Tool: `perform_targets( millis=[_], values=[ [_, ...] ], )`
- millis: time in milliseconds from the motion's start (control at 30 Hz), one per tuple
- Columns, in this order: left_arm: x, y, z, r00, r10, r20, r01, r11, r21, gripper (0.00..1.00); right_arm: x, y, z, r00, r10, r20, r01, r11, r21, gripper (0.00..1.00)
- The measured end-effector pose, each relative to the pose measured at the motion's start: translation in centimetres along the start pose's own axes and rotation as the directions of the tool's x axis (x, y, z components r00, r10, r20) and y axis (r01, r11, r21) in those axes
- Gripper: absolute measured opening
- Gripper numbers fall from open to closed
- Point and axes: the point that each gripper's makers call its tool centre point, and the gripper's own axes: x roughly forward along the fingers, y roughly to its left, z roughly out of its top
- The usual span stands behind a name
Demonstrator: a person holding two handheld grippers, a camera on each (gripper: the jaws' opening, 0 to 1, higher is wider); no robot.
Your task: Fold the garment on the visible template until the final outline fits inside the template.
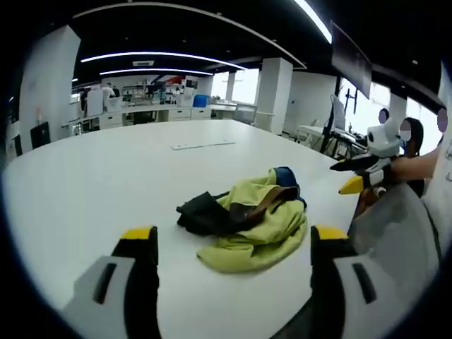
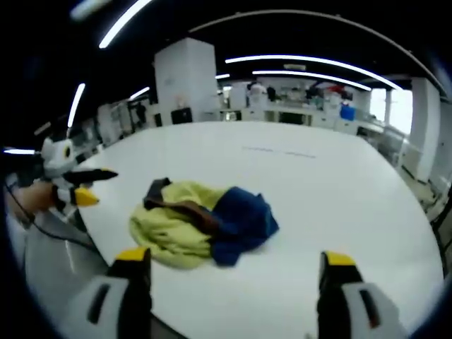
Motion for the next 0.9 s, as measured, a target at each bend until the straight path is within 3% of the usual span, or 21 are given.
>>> perform_targets(
  millis=[900],
  values=[
    [-0.05, -0.5, 0.06, 1.0, -0.008, -0.007, 0.008, 1.0, 0.007, 0.86, -0.01, 0.02, -0.14, 1.0, 0.005, -0.001, -0.005, 1.0, 0.008, 0.98]
  ],
)
